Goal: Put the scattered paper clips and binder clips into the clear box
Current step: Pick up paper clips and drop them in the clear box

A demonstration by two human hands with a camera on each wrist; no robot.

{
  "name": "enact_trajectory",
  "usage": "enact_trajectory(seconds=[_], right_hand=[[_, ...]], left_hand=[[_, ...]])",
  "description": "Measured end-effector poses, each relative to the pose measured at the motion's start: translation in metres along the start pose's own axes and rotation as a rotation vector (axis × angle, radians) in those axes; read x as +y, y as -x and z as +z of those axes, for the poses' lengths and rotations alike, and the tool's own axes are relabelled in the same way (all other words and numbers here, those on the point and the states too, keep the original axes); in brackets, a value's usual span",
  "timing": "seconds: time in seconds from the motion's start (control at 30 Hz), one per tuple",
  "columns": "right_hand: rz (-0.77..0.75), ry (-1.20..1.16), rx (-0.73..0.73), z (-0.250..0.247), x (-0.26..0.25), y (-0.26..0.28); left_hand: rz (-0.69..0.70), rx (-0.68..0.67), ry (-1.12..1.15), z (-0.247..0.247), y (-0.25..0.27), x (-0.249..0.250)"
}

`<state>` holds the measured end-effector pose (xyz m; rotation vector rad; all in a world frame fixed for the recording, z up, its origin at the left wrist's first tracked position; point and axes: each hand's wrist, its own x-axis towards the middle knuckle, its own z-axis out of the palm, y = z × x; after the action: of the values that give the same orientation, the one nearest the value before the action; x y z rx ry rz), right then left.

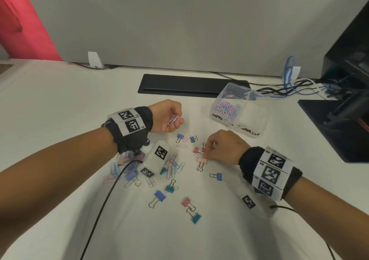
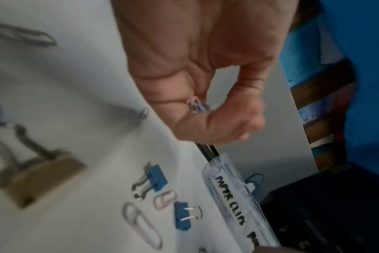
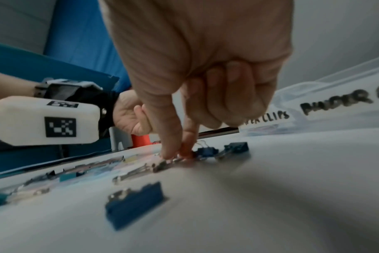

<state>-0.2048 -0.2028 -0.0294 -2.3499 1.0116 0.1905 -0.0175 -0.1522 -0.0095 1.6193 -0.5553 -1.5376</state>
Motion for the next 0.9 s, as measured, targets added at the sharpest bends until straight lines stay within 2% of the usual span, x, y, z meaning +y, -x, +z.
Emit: enact_trajectory(seconds=[0.13, 0.17, 0.3, 0.33, 0.4, 0.47, 0.63, 0.73, 0.8, 0.83, 0.9], right_hand=[[0.038, 0.084, 0.063, 0.002, -0.009, -0.003], [0.039, 0.104, 0.078, 0.003, -0.01, -0.004], [0.041, 0.13, 0.091, 0.009, -0.014, -0.003], [0.05, 0.136, 0.084, 0.009, -0.015, -0.002], [0.057, 0.155, 0.07, 0.011, -0.016, -0.004], [0.042, 0.152, 0.049, 0.011, -0.016, -0.007], [0.01, 0.116, -0.09, 0.005, -0.015, -0.004], [0.0, -0.07, -0.075, -0.01, -0.012, 0.001], [0.03, -0.354, -0.036, -0.026, -0.01, 0.004], [0.055, -0.503, -0.027, -0.035, -0.008, 0.002], [0.12, -0.696, -0.036, -0.054, -0.001, -0.007]], left_hand=[[-0.004, -0.042, -0.152, 0.011, 0.003, -0.001], [0.008, -0.04, -0.281, 0.014, 0.005, -0.002], [0.088, 0.102, -1.089, 0.026, 0.005, -0.012], [0.112, 0.133, -1.218, 0.028, 0.004, -0.015], [0.177, 0.155, -1.322, 0.03, 0.003, -0.018], [0.198, 0.139, -1.353, 0.032, 0.001, -0.016], [0.106, 0.058, -1.44, 0.038, 0.003, -0.016], [0.097, 0.098, -1.455, 0.042, 0.009, -0.022], [0.092, 0.139, -1.332, 0.041, 0.011, -0.022], [0.088, 0.13, -1.198, 0.038, 0.011, -0.02], [0.05, 0.048, -0.749, 0.029, 0.014, -0.014]])
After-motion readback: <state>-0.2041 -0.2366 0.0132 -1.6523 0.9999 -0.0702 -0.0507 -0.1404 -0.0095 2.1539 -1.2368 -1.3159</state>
